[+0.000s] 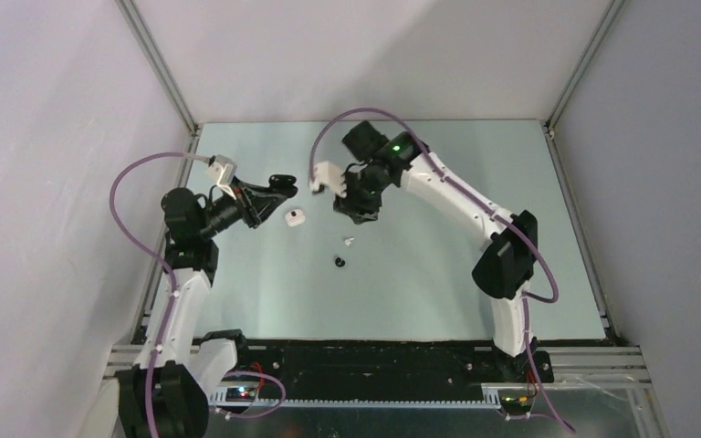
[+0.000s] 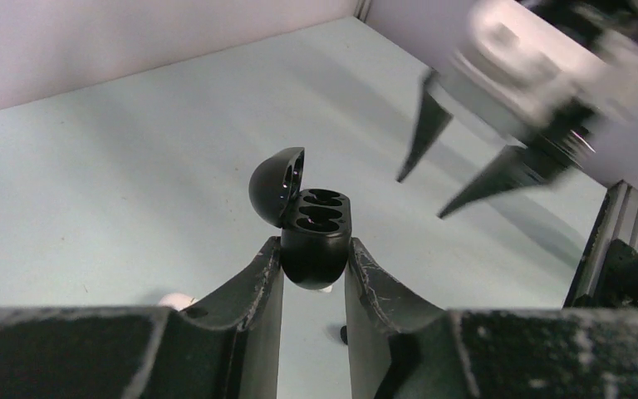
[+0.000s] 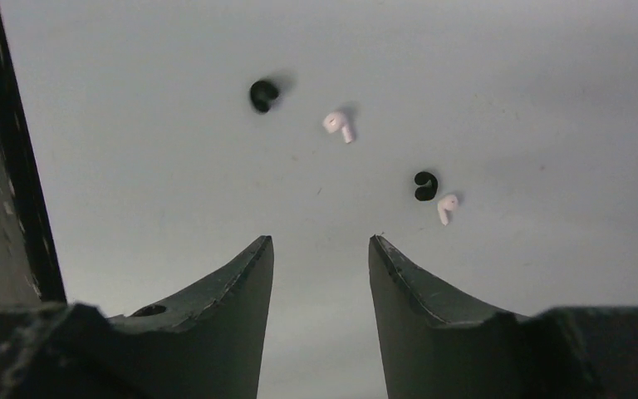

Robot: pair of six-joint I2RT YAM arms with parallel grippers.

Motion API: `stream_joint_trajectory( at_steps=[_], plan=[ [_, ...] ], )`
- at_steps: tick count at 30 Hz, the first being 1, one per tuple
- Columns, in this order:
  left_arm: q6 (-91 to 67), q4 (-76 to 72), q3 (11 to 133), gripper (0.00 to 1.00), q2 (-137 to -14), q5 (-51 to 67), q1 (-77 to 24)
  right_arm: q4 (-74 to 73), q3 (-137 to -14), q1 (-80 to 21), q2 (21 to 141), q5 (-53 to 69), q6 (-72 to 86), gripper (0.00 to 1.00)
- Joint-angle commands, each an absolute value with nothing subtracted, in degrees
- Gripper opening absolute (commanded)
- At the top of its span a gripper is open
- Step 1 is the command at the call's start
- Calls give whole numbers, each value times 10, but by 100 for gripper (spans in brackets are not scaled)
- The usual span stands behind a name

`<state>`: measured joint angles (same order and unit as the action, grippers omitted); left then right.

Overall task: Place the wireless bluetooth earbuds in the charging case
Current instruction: Pick up the right earbud from the center of the board.

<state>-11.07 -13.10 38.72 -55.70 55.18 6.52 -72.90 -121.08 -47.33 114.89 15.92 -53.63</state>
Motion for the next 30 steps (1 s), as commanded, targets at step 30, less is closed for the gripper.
stream_joint_trajectory(
  at_steps=[30],
  plan=[
    [-306,-81,368,0,-428,230,72,-396,-996,-533,1220,175,-128,21]
  ],
)
